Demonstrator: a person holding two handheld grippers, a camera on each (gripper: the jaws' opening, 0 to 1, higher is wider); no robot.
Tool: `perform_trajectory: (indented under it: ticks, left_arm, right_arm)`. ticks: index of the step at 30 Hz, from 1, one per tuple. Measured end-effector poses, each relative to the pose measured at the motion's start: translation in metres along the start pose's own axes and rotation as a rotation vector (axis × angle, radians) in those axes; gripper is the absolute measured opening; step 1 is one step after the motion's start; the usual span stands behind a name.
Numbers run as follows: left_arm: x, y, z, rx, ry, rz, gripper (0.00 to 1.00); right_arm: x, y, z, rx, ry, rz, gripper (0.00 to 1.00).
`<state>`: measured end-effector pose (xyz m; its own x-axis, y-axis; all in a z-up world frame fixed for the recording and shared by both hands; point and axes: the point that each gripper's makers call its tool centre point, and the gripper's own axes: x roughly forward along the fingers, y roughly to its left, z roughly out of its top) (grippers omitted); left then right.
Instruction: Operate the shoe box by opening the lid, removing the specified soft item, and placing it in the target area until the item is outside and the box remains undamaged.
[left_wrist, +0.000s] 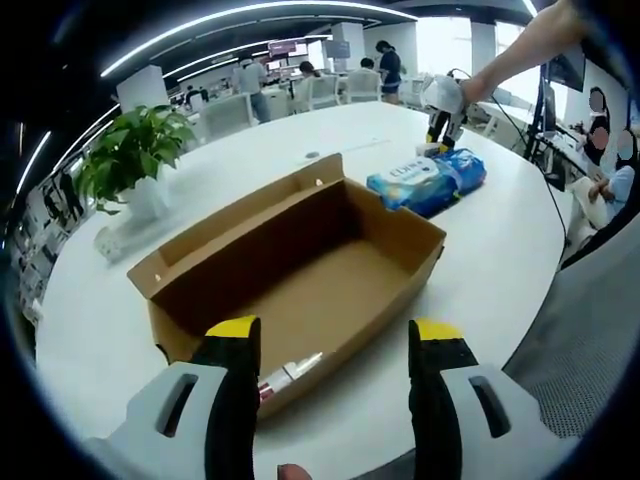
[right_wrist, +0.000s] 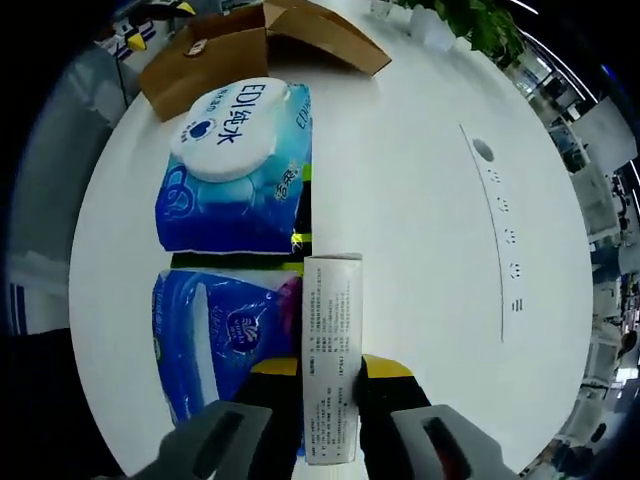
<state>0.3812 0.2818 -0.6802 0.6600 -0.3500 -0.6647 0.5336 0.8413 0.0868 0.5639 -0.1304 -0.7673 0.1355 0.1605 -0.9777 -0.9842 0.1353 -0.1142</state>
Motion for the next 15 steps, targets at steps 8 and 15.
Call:
perform_trajectory:
  ticks: [8, 15]
  left_arm:
    - [-0.001, 0.000, 0.001, 0.001, -0.002, 0.000, 0.59]
    - [-0.002, -0.002, 0.002, -0.002, -0.007, -0.004, 0.59]
  right_arm:
    - [0.002, -0.001, -0.001, -0.015, 0.030, -0.018, 0.20]
    - [-0.011, -0.005, 0.001, 0.001, 0.025, -0.052, 0.25]
